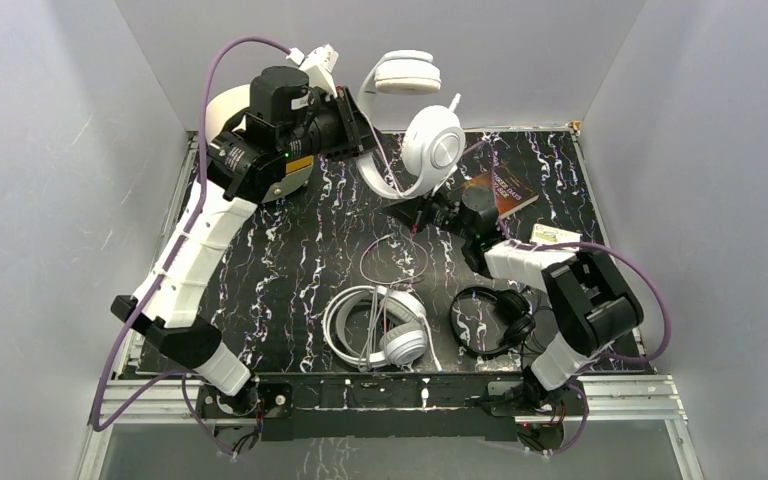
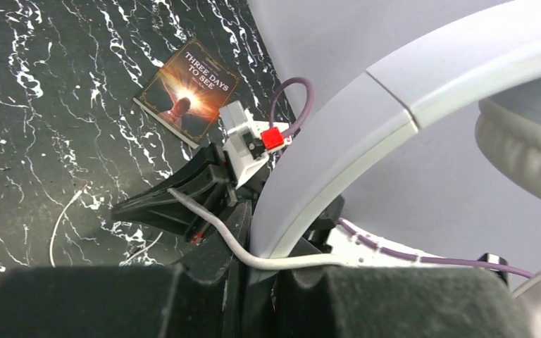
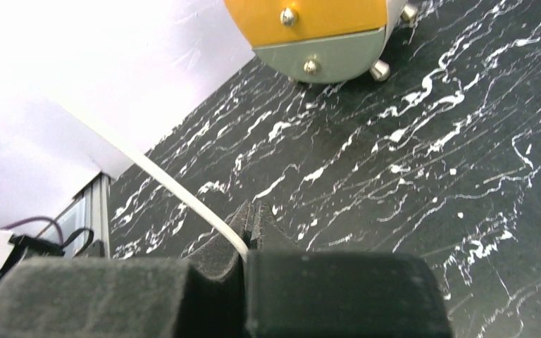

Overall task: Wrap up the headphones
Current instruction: Wrap the headphones cable around the headphones.

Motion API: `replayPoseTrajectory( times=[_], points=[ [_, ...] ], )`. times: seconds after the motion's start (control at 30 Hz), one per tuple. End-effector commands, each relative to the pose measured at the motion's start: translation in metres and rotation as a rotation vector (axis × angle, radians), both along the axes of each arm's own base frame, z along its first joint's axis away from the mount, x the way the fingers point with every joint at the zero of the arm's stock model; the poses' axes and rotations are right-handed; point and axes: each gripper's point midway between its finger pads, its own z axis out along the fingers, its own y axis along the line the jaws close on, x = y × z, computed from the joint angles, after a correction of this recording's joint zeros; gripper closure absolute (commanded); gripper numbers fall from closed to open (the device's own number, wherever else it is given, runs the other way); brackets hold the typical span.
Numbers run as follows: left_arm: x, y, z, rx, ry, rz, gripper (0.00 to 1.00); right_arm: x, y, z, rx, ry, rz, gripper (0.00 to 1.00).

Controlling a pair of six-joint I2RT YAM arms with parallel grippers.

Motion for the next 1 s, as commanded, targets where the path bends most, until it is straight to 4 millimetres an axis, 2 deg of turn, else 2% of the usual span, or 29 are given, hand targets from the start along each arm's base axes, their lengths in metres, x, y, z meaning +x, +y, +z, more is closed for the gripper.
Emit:
replayPoseTrajectory(
  times=[0.0,0.13,0.33,0.5,0.6,0.67,0.7,0.8,0.9,0.97],
  points=[
    [-0.017,0.002,0.077,-0.175,-0.151,-0.032,1.0,0.021,-0.001,0.021,0.154,-0.102,-0.144,0.97],
    [-0.02,0.004,0.078,-0.163,-0.144,-0.036,1.0,0.038,-0.004,0.014,0.166,-0.102,-0.225,0.96],
    [-0.027,0.005,0.071,-0.145,-0.11,-0.048,1.0,0.053,-0.025,-0.006,0.17,-0.08,-0.38,0.88],
    [-0.034,0.003,0.073,-0.166,-0.101,-0.082,1.0,0.064,-0.021,-0.022,0.207,-0.049,-0.414,0.84],
    [-0.038,0.005,0.073,-0.164,-0.102,-0.083,1.0,0.07,-0.016,-0.024,0.222,-0.043,-0.426,0.86],
    [-0.04,0.007,0.071,-0.152,-0.1,-0.085,1.0,0.072,-0.016,-0.025,0.214,-0.051,-0.432,0.96],
    [-0.042,0.009,0.066,-0.134,-0.09,-0.085,1.0,0.072,-0.017,-0.023,0.206,-0.061,-0.435,1.0],
    [-0.05,0.012,0.044,-0.061,-0.048,-0.115,1.0,0.073,-0.035,-0.015,0.132,-0.08,-0.467,1.0],
    [-0.064,0.019,0.0,0.042,0.037,-0.161,1.0,0.084,-0.075,0.007,0.064,-0.103,-0.536,1.0],
    [-0.077,0.028,-0.035,0.107,0.1,-0.182,1.0,0.097,-0.112,0.023,0.028,-0.12,-0.576,1.0]
  ],
)
